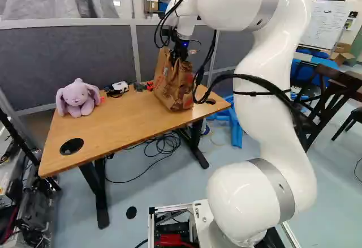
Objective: Pick up the bag on the ground and place it on the table
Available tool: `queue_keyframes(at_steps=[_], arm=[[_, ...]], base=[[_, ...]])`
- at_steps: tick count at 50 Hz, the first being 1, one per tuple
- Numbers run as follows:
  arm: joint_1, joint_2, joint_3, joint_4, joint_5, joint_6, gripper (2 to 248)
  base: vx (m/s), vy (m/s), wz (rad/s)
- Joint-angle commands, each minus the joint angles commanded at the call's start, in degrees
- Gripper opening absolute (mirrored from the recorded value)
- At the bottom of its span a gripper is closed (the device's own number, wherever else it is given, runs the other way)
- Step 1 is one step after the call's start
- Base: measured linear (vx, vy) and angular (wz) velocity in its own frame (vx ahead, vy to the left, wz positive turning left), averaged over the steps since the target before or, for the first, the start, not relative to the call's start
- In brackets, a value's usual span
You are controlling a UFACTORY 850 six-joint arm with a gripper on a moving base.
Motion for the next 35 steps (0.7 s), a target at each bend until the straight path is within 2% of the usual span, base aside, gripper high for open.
queue_keyframes(at_steps=[7, 8, 12, 13, 17, 18, 23, 24, 28, 29, 33, 34, 35], arm=[[0.0, -0.23, -0.09, 0.0, 0.0, 0.0, 21], [0.0, -0.24, -0.09, 0.0, 0.0, 0.0, 30], [-0.01, -0.26, -0.1, 0.0, 0.0, 0.0, 30], [-0.01, -0.26, -0.1, 0.0, 0.0, 0.0, 63], [-0.01, -0.26, -0.1, 0.0, 0.0, 0.0, 63], [-0.01, -0.26, -0.1, 0.0, 0.0, 0.0, 96], [-0.01, -0.26, -0.1, 0.0, 0.0, 0.0, 96], [-0.01, -0.26, -0.1, 0.0, 0.0, 0.0, 130], [-0.01, -0.24, -0.1, 0.0, 0.0, 0.0, 130], [-0.01, -0.19, -0.1, 0.0, 0.0, 0.0, 165], [-0.01, 0.13, -0.09, 0.0, 0.0, 0.0, 165], [-0.01, 0.23, -0.09, 0.0, 0.0, 0.0, 202], [-0.01, 0.34, -0.08, 0.0, 0.0, 0.0, 202]], base=[[0.0, 0.0, 0.0], [0.0, 0.0, 0.0], [0.0, 0.0, 0.0], [0.0, 0.0, 0.0], [0.0, 0.0, 0.0], [0.0, 0.0, 0.0], [0.0, 0.0, 0.0], [0.0, 0.0, 0.0], [0.0, 0.0, 0.0], [0.0, 0.0, 0.0], [0.0, 0.0, 0.0], [0.0, 0.0, 0.0], [0.0, 0.0, 0.0]])
